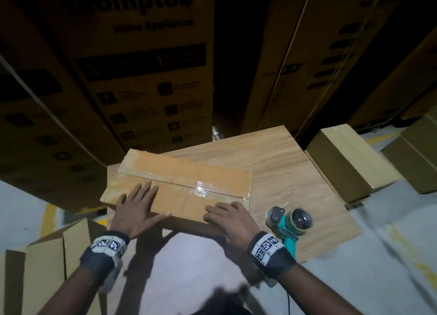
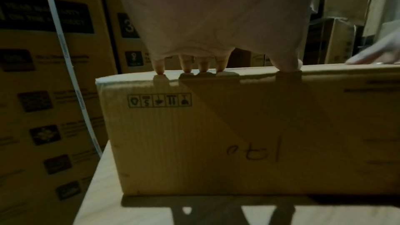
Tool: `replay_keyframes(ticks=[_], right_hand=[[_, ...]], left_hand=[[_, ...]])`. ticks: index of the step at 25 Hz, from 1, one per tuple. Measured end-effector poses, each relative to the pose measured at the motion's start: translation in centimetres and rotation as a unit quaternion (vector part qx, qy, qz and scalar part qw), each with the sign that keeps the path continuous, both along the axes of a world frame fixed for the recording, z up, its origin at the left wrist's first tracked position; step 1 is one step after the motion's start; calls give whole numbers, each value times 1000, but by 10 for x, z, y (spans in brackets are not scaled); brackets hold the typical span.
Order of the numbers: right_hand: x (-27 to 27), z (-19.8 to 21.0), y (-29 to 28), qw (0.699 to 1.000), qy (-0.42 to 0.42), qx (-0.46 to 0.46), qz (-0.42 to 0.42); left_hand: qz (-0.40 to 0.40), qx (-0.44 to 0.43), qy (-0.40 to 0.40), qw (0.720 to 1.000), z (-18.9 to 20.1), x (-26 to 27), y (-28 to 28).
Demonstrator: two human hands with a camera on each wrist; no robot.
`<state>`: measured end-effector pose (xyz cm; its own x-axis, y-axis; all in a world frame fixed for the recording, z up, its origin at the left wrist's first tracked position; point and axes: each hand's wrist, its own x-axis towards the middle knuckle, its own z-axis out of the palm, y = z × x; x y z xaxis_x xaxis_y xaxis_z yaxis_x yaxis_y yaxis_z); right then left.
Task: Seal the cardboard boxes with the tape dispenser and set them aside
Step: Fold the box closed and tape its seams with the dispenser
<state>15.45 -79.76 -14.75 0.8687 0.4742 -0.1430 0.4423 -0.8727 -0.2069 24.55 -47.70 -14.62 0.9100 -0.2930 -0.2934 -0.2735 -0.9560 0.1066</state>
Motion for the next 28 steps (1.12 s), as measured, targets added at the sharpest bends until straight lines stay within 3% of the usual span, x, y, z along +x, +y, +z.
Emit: replay_keyframes(ticks=[4, 8, 11, 13, 15, 17, 19, 21, 23, 25, 28], right_hand=[[32, 14, -32, 997, 3, -15, -73], [76, 22, -67, 979, -2, -37, -198], [79, 11, -86, 936, -42, 32, -348], [60, 5, -80, 901, -63, 121, -412], [31, 4, -62, 907, -28, 168, -386], [4, 7, -41, 925, 67, 187, -325], [-9, 3, -20, 920, 172, 219, -275], [-9, -6, -3, 908, 230, 241, -254], [-6, -14, 5, 914, 228, 231, -244], [-2, -18, 5, 914, 215, 236, -250], [10, -13, -11, 880, 200, 307, -302]], left_hand=[[16, 55, 22, 998, -1, -35, -40], [0, 32, 34, 999, 4, -64, -87], [-29, -26, -27, 999, 21, -69, -106], [7, -97, -18, 995, 35, -57, -97], [73, -138, -43, 987, 38, -36, -73], [128, -114, -58, 984, 29, -13, -40], [152, -80, -14, 985, 21, 0, -13], [155, -119, 46, 980, 15, 4, -3], [149, -163, 59, 973, 9, -2, -3], [154, -151, 49, 975, 5, -15, -8], [135, -186, 66, 971, 5, -39, -24]])
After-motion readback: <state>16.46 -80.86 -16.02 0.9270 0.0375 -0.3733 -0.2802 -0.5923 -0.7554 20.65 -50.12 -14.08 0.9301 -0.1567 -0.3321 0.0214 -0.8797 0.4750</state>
